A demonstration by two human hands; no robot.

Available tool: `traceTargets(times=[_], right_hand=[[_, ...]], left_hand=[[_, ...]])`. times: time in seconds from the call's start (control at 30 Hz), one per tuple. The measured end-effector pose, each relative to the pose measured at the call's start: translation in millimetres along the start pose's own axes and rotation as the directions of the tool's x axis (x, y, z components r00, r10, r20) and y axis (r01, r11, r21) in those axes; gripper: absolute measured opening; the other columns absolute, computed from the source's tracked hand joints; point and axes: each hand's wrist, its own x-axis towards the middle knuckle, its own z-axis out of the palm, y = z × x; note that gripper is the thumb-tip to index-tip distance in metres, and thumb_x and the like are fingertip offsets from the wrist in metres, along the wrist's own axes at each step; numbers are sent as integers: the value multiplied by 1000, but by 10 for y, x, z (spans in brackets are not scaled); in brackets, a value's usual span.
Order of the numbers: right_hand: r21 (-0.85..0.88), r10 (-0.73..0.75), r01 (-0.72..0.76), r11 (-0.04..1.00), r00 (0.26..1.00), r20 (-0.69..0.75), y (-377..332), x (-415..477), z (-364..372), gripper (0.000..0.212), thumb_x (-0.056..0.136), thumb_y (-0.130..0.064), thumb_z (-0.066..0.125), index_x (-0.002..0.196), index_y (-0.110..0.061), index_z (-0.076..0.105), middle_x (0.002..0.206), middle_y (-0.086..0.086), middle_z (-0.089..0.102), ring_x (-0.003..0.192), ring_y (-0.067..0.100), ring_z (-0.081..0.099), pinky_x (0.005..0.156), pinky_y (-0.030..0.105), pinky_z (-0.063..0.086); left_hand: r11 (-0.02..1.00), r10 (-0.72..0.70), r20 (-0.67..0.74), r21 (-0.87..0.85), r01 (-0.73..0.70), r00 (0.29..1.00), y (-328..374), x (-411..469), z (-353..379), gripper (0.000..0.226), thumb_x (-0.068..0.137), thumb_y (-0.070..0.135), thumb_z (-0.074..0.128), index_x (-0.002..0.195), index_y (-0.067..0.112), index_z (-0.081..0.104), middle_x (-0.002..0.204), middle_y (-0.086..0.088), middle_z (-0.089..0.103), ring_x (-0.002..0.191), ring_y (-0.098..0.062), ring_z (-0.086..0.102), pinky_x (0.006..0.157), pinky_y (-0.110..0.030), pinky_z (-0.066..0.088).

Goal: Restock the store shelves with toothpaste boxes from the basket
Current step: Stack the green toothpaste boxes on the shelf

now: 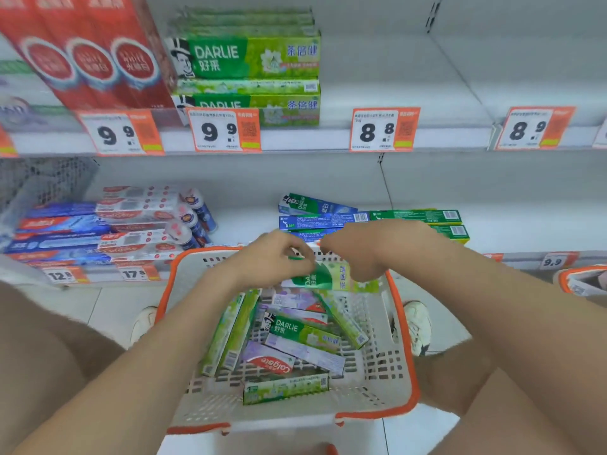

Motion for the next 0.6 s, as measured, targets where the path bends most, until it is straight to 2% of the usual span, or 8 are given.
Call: traceTargets(times=[0.1, 0.17, 0.27, 0.33, 0.4, 0.47, 0.5, 0.6], right_hand=[[124, 46, -31, 992, 992, -114, 97, -181, -140, 107, 66, -60, 92, 144, -21, 28, 126, 5, 59, 109, 31, 63, 89, 44, 56], [176, 58, -5, 984, 953, -298, 93, -260, -232, 103, 60, -63, 93, 129, -20, 30, 109, 3, 60, 97, 31, 62, 82, 45, 57], [258, 89, 68, 964, 830, -550, 108, -357, -399, 76, 68, -40, 87, 118, -16, 34, 88, -1, 55, 81, 27, 58, 68, 42, 55], [381, 126, 144, 914, 789, -601, 164, -428, -516, 59, 72, -38, 86, 105, -18, 41, 84, -2, 56, 77, 21, 57, 61, 38, 49], [453, 150, 215, 865, 751, -643, 226, -474, -615, 53, 73, -53, 87, 96, -26, 48, 84, -4, 64, 76, 16, 61, 60, 36, 45], [498, 159, 298, 814, 711, -685, 256, -485, -704, 49, 74, -63, 84, 96, -29, 56, 85, -8, 70, 76, 11, 66, 64, 33, 49], [504, 157, 338, 795, 688, -709, 269, -467, -740, 46, 75, -66, 82, 96, -30, 61, 87, -10, 72, 76, 8, 68, 67, 32, 52], [432, 168, 400, 808, 548, -820, 281, -400, -834, 38, 81, -68, 73, 98, -34, 71, 92, -11, 69, 86, 7, 64, 77, 34, 50]], left_hand=[[974, -20, -76, -225, 2, 997, 324, -212, -415, 24, 100, 31, 60, 104, 15, 78, 98, -5, 79, 73, -23, 68, 55, -25, 51], [908, -51, 0, -416, 47, 999, 470, -371, -669, 26, 105, 22, 53, 107, 5, 72, 99, -15, 80, 69, -24, 72, 50, -29, 45], [848, -88, 12, -523, 81, 996, 602, -525, -982, 29, 107, 26, 49, 108, 5, 70, 107, -19, 78, 75, -27, 75, 53, -29, 53], [872, -98, -177, -490, -1, 979, 637, -572, -1163, 32, 104, 35, 56, 106, 11, 77, 109, -6, 80, 92, -23, 74, 68, -33, 61], [930, 11, -381, -335, -149, 925, 645, -631, -1304, 26, 93, 41, 66, 107, 24, 80, 113, 9, 76, 107, -16, 70, 82, -34, 58], [927, 115, -466, -267, -264, 877, 607, -700, -1362, 25, 85, 29, 73, 110, 29, 75, 123, 5, 71, 109, -17, 71, 81, -32, 59], [921, 134, -507, -253, -296, 851, 573, -726, -1369, 33, 83, 22, 75, 116, 29, 71, 128, 2, 67, 111, -18, 71, 82, -33, 60], [952, 215, -657, -24, -305, 723, 519, -736, -1429, 55, 83, 26, 81, 131, 33, 55, 132, 14, 60, 122, -9, 60, 103, -39, 51]])
